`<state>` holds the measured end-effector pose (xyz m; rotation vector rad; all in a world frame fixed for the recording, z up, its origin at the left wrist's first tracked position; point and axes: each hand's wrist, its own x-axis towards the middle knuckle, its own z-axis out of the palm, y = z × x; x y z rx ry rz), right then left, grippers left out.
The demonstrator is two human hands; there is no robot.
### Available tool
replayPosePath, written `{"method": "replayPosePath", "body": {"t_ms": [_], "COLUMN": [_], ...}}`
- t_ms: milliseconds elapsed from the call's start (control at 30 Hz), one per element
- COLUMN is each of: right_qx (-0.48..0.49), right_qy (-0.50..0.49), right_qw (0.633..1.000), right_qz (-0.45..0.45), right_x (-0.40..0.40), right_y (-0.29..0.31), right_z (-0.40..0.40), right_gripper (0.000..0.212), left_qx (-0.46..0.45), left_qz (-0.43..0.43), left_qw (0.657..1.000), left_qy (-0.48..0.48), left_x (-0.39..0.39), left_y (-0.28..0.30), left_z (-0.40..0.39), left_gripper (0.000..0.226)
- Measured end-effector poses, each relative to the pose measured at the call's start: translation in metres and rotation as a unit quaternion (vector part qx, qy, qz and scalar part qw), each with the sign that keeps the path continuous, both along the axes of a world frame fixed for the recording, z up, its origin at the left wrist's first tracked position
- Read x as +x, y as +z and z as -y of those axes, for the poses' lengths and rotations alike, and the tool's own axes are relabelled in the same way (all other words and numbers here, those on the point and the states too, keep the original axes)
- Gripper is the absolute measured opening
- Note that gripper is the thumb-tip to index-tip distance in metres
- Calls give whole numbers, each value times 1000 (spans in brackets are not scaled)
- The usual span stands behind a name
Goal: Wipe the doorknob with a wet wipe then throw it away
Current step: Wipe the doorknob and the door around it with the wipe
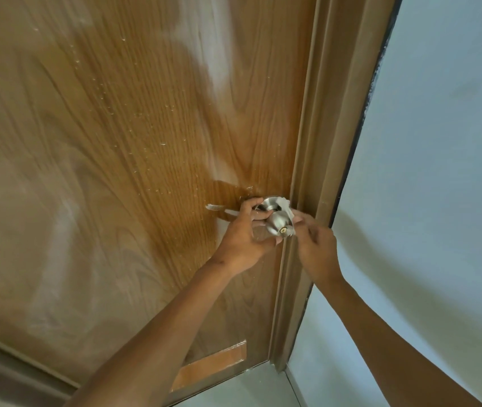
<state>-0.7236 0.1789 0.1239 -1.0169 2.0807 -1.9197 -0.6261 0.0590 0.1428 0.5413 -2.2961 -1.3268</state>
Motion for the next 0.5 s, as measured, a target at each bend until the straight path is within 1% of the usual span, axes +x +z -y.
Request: {"method": "replayPosePath", "body": {"t_ms": [67,133,167,300,433,500], "right_qx": [-34,-67,-77,-85,-49,-29], "right_qy": [6,10,10,0,-21,-29], "right_qw": [997,994,993,991,997,997], "right_qz": [64,88,91,102,61,59], "right_x": [4,11,14,14,5,1], "right_y": [-9,-20,-22,-12,-6,-12], "right_z": [-7,-14,-15,-4,3,-3], "right_gripper": [32,36,37,28,27,27], "left_qx": [-18,-25,-26,-30,-29,-20], "left_qz": [0,-1,-3,-7,-3,4], "left_qw": [1000,1000,1000,1000,1000,1000], "left_qy": [1,-1,-2,-4,-6,-6], "left_x": [1,2,2,0,3,6], "left_y": [-1,-3,-4,-5,-5,-5], "left_z": [0,-1,-1,-2,-1,-1], "left_gripper": [79,80,80,82,83,86]}}
